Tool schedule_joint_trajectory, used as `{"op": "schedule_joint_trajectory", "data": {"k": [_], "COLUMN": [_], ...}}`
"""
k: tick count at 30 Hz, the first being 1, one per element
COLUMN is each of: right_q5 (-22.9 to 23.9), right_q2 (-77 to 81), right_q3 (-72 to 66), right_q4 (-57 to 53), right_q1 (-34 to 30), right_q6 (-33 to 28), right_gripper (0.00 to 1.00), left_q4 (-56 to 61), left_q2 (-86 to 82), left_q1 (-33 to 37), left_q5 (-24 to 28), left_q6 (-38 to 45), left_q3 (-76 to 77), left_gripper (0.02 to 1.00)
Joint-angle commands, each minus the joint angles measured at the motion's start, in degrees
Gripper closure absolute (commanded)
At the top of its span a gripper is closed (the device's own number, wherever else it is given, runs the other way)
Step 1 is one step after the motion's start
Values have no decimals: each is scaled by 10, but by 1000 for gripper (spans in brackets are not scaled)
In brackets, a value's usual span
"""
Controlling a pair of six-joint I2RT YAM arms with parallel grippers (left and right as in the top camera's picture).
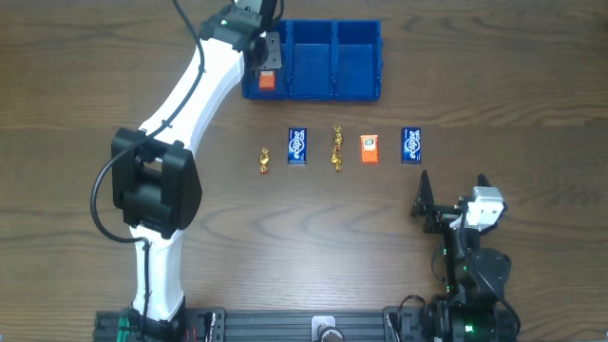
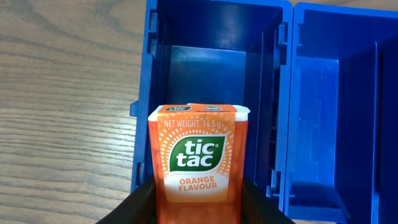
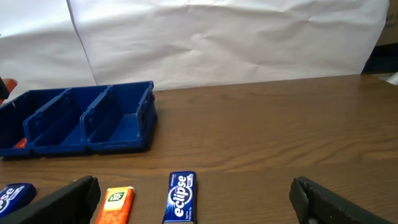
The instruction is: Sort Candies Into Trays
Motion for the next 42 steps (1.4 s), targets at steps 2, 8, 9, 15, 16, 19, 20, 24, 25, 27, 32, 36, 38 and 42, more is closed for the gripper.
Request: {"op": "schedule_joint_trajectory", "data": {"k": [2,8,9,15,16,19,20,24,25,27,32,36,38,42], "right_q5": [-3,-3,-3,-3,-3,-3,-3,-3,-3,-3,-3,-3,-3,-3], "right_q2": [-4,-4,-4,-4,-4,-4,-4,-4,-4,-4,-4,-4,-4,-4], "right_q3": [-1,-1,-1,-1,-1,-1,-1,-1,-1,-1,-1,-1,-1,-1], "right_q4": [-5,-5,-5,-5,-5,-5,-5,-5,-5,-5,-5,-5,-5,-5], "right_q1": [-2,-2,-2,-2,-2,-2,-2,-2,-2,-2,-2,-2,-2,-2], "right_q6": [-5,-5,-5,-6,-5,-5,-5,-5,-5,-5,-5,-5,-5,-5], "right_gripper": [3,3,3,3,3,3,3,3,5,3,3,3,3,3], "left_q4": [5,13,16,24,24,25,26,27,27,27,17,-7,-12,-42], "left_q2": [-2,0,2,17,18,18,18,16,13,-1,-60,-67,-61,-26], "left_q1": [1,2,2,2,2,2,2,2,2,0,-56,-143,-187,-263], "left_q5": [2,12,13,13,13,12,12,10,10,10,-30,-68,-81,-103], "left_q6": [11,43,45,45,45,45,46,49,47,37,-16,-75,-109,-193], "left_q3": [11,11,11,11,11,11,11,12,12,13,32,62,62,62], "left_gripper": [726,724,724,671,649,483,389,176,167,163,165,196,196,198]}}
